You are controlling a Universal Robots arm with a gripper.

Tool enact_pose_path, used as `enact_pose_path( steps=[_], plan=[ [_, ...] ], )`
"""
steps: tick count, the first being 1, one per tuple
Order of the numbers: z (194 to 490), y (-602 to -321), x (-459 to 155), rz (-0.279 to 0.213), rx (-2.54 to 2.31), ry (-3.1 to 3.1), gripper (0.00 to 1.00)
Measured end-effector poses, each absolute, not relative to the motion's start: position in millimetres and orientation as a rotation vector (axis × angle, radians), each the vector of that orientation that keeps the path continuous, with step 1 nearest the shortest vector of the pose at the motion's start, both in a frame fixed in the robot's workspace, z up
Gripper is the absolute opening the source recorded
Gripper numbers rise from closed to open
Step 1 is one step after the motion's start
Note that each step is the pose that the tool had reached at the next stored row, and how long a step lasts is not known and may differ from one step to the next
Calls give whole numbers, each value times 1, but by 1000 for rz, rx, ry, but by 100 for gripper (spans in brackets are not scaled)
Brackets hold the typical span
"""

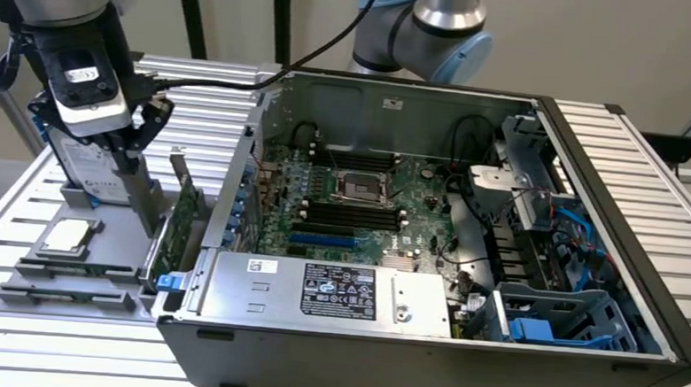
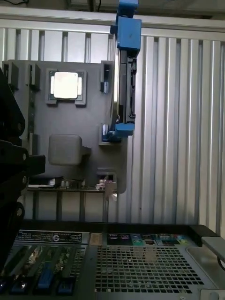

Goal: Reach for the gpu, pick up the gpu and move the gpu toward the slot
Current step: 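Reach for the gpu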

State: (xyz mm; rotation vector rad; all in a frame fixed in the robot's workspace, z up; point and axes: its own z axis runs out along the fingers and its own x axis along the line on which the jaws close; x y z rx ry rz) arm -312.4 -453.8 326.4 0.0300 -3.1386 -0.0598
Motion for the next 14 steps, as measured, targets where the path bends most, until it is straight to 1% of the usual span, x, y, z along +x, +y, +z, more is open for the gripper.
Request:
enact_pose_path(
  steps=[6, 14],
  plan=[
    [323, -461, -291, -59, 30, -3138, 11],
    [323, -461, -290, -59, 30, -3137, 11]
  ],
)
